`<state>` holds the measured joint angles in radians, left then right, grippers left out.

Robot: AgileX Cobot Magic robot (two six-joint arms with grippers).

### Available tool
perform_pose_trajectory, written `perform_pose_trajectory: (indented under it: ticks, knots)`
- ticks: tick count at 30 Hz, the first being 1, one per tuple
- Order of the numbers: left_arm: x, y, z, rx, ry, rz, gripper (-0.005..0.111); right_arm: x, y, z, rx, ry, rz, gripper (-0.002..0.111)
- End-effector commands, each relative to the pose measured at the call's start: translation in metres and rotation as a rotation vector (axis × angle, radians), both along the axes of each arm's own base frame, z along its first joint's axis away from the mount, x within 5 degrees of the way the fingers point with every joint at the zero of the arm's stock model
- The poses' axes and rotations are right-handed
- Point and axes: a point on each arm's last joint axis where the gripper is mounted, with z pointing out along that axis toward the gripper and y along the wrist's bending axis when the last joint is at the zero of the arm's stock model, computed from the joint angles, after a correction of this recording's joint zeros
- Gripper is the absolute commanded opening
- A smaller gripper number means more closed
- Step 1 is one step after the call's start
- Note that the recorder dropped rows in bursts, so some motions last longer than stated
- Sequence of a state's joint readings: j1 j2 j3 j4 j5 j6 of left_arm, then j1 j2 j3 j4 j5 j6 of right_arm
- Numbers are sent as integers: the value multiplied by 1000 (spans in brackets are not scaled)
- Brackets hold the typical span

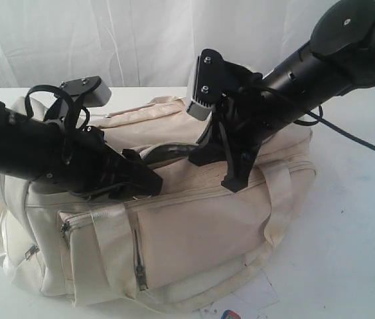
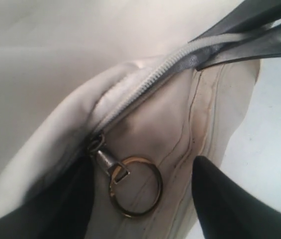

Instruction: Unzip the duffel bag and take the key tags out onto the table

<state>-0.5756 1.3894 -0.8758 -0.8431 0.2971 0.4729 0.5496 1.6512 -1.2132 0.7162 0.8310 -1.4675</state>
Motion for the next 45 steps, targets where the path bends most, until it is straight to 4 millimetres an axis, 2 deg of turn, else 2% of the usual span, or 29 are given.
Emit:
perform_pose_trajectory:
  ticks: [1, 7, 13, 15, 23, 26, 32, 38, 45]
  knots:
    - [-6, -3, 0, -41, 59, -5, 62, -9, -1, 20, 82, 0, -30, 0]
    - [-5, -4, 1, -72, 75, 14, 62, -17, -4, 45, 145, -45, -36, 0]
    - [-3, -4, 2, -72, 54, 37, 59, -20, -6, 50, 151, -52, -29, 0]
    - [-3, -4, 2, -70, 54, 36, 52, -20, -6, 50, 151, -50, -27, 0]
    - [-3, -2, 0, -34, 35, 9, 11, -20, -6, 50, 150, -48, -26, 0]
    - [-3, -2, 0, -34, 35, 9, 0, -20, -6, 50, 150, -48, -26, 0]
    - [-4, -4, 5, -37, 41, -26, 0, -21, -6, 49, 149, -45, -23, 0]
    - [-5, -10, 26, -22, 12, -140, 0, -21, -6, 49, 148, -46, -23, 0]
    - [-13, 0, 42, 34, -59, -164, 0, -21, -6, 49, 144, -47, -20, 0]
